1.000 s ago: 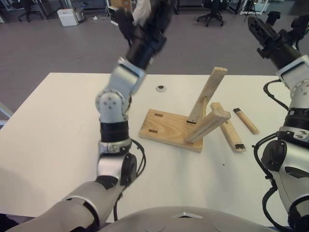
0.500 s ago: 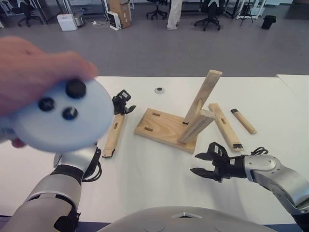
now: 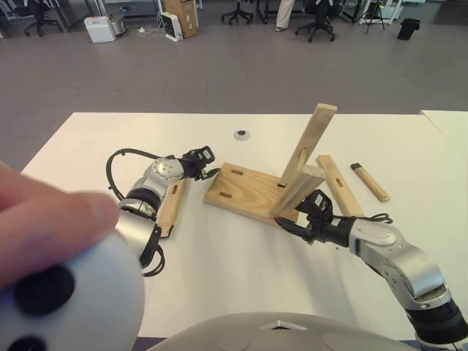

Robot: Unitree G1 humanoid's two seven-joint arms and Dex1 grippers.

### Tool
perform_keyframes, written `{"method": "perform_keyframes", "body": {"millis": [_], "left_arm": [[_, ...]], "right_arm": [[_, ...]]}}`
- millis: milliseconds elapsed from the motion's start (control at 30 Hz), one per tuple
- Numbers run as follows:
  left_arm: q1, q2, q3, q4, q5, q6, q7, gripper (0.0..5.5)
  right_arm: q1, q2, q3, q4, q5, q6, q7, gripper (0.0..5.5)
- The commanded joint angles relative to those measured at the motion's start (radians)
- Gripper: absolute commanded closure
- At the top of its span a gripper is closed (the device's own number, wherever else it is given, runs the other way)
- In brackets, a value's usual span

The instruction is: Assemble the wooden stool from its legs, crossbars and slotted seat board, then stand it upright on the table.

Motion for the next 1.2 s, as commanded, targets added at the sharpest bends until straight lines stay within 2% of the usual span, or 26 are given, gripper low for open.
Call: {"method": "perform_keyframes", "body": {"millis": [33, 200, 400, 533, 633, 800, 900, 1033, 1100, 1200], "left_arm": [[0.026, 0.004, -0.005, -0.009, 0.040, -0.048, -0.053, 2.19], [0.021, 0.032, 0.045, -0.013, 0.028, -0.066, -0.088, 2.19], [0.001, 0.075, 0.079, -0.014, 0.033, -0.069, -0.116, 2.19], [-0.013, 0.044, 0.084, -0.019, 0.037, -0.077, -0.135, 2.19], [0.004, -0.010, 0.051, -0.020, 0.067, -0.094, -0.149, 2.19], [0.004, -0.044, -0.040, 0.005, 0.180, -0.064, -0.105, 2.19], [0.012, -0.036, -0.063, 0.015, 0.208, -0.035, -0.120, 2.19], [0.045, -0.014, -0.086, 0.014, 0.218, -0.049, -0.131, 2.19], [0.059, -0.010, -0.081, 0.010, 0.206, -0.061, -0.141, 2.19], [0.072, -0.003, -0.067, 0.004, 0.190, -0.073, -0.157, 2.19]], "right_arm": [[-0.048, 0.064, -0.006, 0.082, 0.011, -0.061, 0.009, 2.79], [-0.021, 0.063, 0.013, 0.201, 0.041, -0.179, 0.179, 3.86], [-0.005, -0.111, 0.057, 0.273, 0.092, -0.230, 0.560, 3.98], [-0.077, -0.196, 0.097, 0.383, -0.010, -0.351, 0.683, 3.98], [-0.160, -0.207, 0.117, 0.513, -0.166, -0.486, 0.608, 3.99], [-0.192, -0.196, 0.109, 0.554, -0.236, -0.573, 0.574, 3.26], [-0.140, -0.242, 0.053, 0.501, -0.199, -0.542, 0.582, 3.26], [0.027, -0.309, -0.048, 0.296, -0.122, -0.474, 0.576, 3.26], [0.085, -0.307, -0.048, 0.240, -0.123, -0.442, 0.545, 3.26], [0.078, -0.225, 0.010, 0.289, -0.235, -0.419, 0.391, 3.26]]}}
